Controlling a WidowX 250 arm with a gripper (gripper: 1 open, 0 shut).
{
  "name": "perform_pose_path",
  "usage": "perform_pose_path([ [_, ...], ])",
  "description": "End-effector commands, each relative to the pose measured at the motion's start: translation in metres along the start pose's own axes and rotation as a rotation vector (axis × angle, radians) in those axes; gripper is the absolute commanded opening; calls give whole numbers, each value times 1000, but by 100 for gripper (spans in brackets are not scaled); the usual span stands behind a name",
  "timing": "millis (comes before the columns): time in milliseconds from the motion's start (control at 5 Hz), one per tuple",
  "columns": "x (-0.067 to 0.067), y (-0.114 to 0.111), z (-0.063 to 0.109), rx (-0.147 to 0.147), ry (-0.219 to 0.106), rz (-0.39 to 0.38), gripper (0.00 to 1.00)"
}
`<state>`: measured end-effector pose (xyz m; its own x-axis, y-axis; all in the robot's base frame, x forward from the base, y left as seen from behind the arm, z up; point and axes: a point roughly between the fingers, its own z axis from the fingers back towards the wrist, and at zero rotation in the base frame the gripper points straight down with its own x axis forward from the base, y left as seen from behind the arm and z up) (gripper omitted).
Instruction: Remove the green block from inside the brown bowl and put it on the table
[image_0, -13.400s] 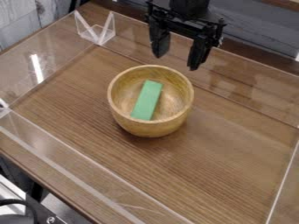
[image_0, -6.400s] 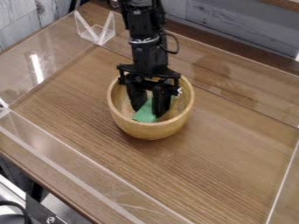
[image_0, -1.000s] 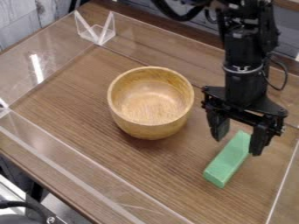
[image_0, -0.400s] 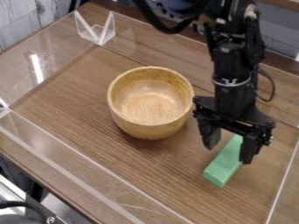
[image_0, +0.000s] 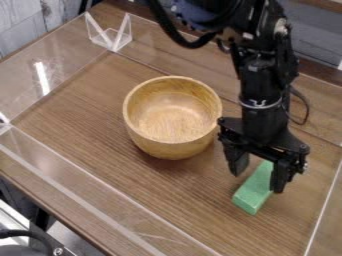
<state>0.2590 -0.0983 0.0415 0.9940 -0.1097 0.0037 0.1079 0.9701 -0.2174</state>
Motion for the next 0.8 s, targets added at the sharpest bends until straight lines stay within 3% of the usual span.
perform_pose_path([
  [0,4,-1,0,-4,-29,-11,100],
  [200,3,0,-7,-1,-24,-5,100],
  [400,4,0,-9,-2,-24,1,0],
  [600,4,-1,-3,-4,-19,5,0],
])
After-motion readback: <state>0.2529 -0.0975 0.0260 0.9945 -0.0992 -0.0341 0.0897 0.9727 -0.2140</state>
